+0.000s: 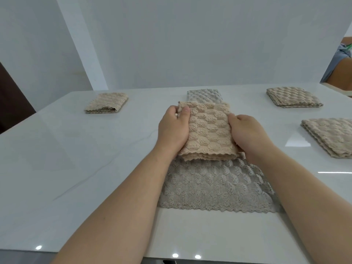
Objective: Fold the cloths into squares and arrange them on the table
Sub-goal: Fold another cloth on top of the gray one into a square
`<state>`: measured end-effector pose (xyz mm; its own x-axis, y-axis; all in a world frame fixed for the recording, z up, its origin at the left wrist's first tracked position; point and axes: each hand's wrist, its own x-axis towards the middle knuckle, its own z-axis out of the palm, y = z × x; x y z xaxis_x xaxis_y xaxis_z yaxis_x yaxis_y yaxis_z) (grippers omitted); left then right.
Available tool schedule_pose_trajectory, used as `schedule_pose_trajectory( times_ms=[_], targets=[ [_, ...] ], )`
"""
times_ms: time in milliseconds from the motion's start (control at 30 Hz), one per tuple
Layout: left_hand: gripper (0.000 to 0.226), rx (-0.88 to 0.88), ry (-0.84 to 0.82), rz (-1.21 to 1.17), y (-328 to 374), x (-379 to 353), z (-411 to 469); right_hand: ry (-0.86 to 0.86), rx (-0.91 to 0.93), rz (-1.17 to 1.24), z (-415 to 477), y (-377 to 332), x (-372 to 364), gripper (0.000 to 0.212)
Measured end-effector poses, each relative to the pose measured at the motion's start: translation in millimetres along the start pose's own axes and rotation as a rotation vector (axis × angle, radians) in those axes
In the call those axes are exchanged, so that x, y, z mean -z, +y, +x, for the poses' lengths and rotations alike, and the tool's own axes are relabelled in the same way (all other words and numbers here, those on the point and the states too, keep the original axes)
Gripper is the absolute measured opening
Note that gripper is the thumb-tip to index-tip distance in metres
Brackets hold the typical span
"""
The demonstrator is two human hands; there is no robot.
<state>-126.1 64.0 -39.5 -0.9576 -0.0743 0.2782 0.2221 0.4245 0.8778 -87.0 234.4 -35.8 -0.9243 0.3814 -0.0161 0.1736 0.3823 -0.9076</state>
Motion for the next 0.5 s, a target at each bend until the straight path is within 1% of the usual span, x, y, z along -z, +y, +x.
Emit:
schedule_pose_trajectory(
  times_ms=[100, 200, 300, 433, 500],
  targets=[
    [0.049, 0.012, -0.018, 0.008, -3.5, -4.2, -0.5, 0.058, 0.085, -0.174, -5.7, -3.8, -4.3, 0.040],
    [0.047, 0.044, -0.003, 0.000, -7.8, -6.4, 1.2, 0.136, 0.164, -0.290, -13.9, -11.0, -11.3, 0.032],
    [0.036, 0.063, 0.011, 0.042, -9.7, 2.3, 6.9, 0.167, 0.242, -0.454, -19.3, -22.9, -21.0, 0.030],
    [0.027, 0.026, 0.024, 0.139, -15.3, 45.5, 19.8, 0.125, 0.211, -0.510, -29.6, -51.1, -50.6, 0.020],
    [0.027, 0.010, 0.040, 0.213, -24.5, 80.6, 26.8, 0.101, 0.228, -0.450, -39.4, -66.7, -78.5, 0.019]
  ],
)
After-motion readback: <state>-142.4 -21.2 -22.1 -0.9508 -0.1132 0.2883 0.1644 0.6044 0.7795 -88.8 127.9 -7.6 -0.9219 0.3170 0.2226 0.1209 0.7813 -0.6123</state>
